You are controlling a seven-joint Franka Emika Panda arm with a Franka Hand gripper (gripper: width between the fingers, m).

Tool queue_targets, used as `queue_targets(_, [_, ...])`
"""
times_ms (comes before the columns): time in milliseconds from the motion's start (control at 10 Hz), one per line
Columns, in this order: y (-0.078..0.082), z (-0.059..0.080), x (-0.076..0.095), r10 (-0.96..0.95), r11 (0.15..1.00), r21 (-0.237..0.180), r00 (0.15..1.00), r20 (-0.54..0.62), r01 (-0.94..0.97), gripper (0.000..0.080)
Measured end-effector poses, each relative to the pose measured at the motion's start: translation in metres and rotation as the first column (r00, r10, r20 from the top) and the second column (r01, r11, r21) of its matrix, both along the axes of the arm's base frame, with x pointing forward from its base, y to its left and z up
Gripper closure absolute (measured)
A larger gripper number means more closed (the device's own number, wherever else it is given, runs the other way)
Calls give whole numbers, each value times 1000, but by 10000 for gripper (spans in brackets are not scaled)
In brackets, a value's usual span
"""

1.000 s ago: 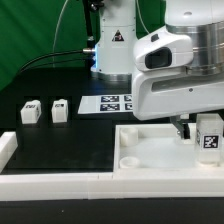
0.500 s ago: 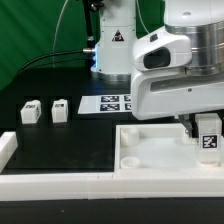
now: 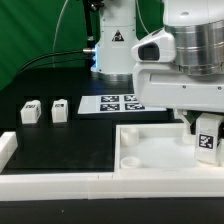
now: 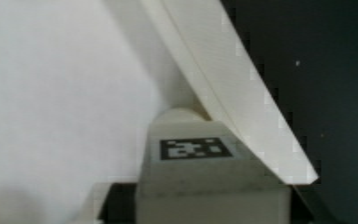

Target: Assemble one leg

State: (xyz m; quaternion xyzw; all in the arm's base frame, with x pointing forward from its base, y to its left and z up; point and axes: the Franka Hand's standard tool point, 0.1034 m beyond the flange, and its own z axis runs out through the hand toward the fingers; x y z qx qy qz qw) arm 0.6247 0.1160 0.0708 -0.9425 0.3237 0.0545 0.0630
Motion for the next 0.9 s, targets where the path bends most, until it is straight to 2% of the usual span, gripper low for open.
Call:
queue_targets(200, [0,0,1,-203,979,-11,979,-30,203,506])
queue_targets(500, [2,0,1,-444,896,-31,894,-68,443,506])
queue_targets(800, [2,0,2,-674,737,-47,730,-113,674,506])
queue_targets(900, [2,0,2,-641,767,-39,760,-108,641,506])
